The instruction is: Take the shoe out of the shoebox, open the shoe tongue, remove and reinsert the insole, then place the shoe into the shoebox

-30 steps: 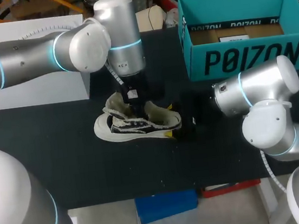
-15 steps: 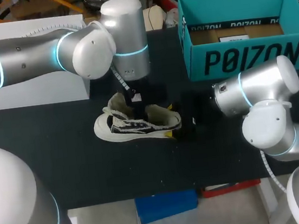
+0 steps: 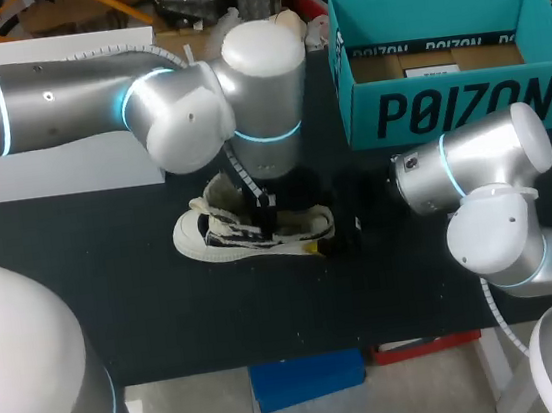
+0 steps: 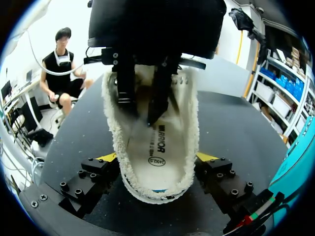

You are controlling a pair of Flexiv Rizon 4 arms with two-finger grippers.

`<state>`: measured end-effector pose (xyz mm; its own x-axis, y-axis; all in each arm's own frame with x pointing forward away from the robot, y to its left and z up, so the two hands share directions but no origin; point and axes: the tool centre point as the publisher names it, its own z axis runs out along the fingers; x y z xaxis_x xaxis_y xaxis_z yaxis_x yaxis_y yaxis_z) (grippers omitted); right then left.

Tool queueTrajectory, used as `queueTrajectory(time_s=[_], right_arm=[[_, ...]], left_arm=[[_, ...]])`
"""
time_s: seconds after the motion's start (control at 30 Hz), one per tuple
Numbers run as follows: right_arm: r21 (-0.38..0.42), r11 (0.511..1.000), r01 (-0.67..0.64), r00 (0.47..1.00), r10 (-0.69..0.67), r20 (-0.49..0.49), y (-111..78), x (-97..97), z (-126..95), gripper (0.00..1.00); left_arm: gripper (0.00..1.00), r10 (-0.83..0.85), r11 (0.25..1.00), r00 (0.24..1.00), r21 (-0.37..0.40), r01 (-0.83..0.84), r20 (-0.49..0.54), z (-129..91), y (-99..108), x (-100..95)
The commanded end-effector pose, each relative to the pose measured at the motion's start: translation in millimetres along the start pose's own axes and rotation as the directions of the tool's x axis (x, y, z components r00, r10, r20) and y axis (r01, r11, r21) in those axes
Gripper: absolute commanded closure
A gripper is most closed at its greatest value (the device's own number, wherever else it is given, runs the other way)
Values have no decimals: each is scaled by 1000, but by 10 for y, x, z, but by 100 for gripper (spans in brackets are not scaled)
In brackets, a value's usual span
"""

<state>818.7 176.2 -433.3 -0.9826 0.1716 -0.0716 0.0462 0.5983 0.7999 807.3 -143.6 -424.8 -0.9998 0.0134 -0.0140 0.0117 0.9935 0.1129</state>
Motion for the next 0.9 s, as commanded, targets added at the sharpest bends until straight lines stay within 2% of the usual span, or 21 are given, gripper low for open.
queueTrajectory(time_s=[0.03,0.3,0.37,0.47,0.7,0.83,0.9], right_arm=[[1,1000,-2,1000,2,0,-3,-11,-13,100],[1,1000,-2,1000,2,0,-3,-11,-13,100],[1,1000,-2,1000,2,0,-3,-11,-13,100],[1,1000,-2,1000,2,0,-3,-11,-13,100],[1,1000,-2,1000,2,0,-3,-11,-13,100],[1,1000,-2,1000,2,0,-3,-11,-13,100],[1,1000,-2,1000,2,0,-3,-11,-13,100]], left_arm=[[74,-3,1000,973,-30,11,231,562,-26,55],[73,-9,998,906,-53,34,423,813,0,-31],[71,-21,998,893,-38,42,449,849,42,-79],[72,-44,998,870,-16,60,491,850,113,-180],[73,-61,998,860,21,59,507,876,216,-456],[73,-60,998,858,28,53,510,900,232,-500],[73,-64,998,837,25,60,543,905,230,-511]])
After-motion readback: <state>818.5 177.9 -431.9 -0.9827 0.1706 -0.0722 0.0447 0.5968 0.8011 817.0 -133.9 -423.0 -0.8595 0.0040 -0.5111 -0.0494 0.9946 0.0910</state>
